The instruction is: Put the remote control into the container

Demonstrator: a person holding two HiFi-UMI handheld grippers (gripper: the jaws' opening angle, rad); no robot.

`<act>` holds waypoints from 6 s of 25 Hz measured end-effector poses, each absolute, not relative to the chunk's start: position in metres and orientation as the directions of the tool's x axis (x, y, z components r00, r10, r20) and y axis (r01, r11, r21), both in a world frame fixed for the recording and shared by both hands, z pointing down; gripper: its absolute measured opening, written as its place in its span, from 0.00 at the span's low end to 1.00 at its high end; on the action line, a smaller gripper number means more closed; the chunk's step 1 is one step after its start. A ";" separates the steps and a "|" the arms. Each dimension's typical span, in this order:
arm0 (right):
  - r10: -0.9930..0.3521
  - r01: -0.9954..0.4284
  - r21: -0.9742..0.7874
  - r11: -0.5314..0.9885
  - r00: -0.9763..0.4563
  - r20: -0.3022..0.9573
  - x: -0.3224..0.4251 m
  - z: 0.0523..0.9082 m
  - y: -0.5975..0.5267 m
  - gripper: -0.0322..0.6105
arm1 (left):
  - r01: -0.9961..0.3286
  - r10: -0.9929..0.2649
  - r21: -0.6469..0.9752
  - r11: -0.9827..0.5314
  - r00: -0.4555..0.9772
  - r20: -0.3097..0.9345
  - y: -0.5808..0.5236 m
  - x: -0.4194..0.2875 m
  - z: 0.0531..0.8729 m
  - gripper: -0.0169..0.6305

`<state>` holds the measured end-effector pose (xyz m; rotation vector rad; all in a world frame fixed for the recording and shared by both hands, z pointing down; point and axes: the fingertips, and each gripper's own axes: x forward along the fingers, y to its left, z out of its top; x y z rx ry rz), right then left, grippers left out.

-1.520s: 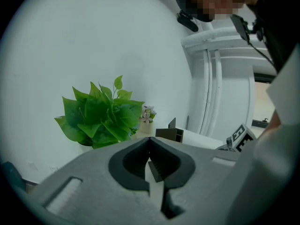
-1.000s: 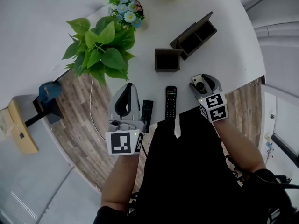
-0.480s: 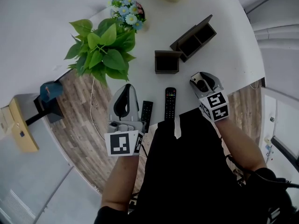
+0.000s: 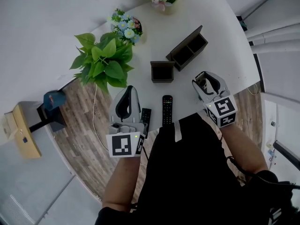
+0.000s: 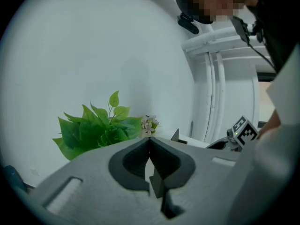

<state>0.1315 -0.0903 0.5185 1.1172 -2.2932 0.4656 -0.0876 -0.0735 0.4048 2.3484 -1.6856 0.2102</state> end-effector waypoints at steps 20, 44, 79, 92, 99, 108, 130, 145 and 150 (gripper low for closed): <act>-0.728 -0.805 -0.011 0.594 -0.543 0.417 0.159 0.422 -0.136 0.38 | -0.936 -0.928 0.096 -0.337 0.348 0.131 -0.105 -0.047 0.325 0.03; -0.708 -0.739 0.012 0.673 -0.640 0.299 0.138 0.374 -0.217 0.38 | -0.975 -0.974 0.067 -0.210 0.214 0.075 -0.146 -0.056 0.285 0.03; -0.687 -0.731 0.011 0.682 -0.636 0.352 0.130 0.452 -0.230 0.36 | -0.986 -0.971 0.044 -0.159 0.165 0.174 -0.163 -0.062 0.322 0.03; -0.684 -0.726 0.037 0.687 -0.628 0.371 0.125 0.468 -0.231 0.46 | -0.994 -0.973 0.042 -0.106 0.112 0.201 -0.145 -0.073 0.332 0.03; -0.716 -0.739 0.074 0.669 -0.616 0.328 0.126 0.429 -0.214 0.48 | -0.991 -0.979 0.062 -0.121 0.130 0.156 -0.121 -0.089 0.318 0.03; -0.709 -0.755 0.032 0.654 -0.599 0.371 0.087 0.422 -0.127 0.44 | -0.980 -0.978 0.054 -0.190 0.194 0.082 -0.076 -0.119 0.293 0.02; -0.539 -0.853 -0.243 0.461 -0.487 0.687 0.024 0.590 0.021 0.46 | -0.980 -0.962 0.082 -0.181 0.194 0.194 0.021 -0.199 0.363 0.03; -0.534 -0.851 -0.134 0.508 -0.434 0.725 -0.001 0.622 -0.004 0.37 | -0.988 -0.957 0.066 -0.143 0.155 0.246 0.040 -0.239 0.391 0.03; -0.543 -0.817 -0.123 0.564 -0.479 0.690 -0.002 0.606 -0.018 0.21 | -0.989 -0.959 0.072 -0.133 0.146 0.241 0.038 -0.243 0.389 0.03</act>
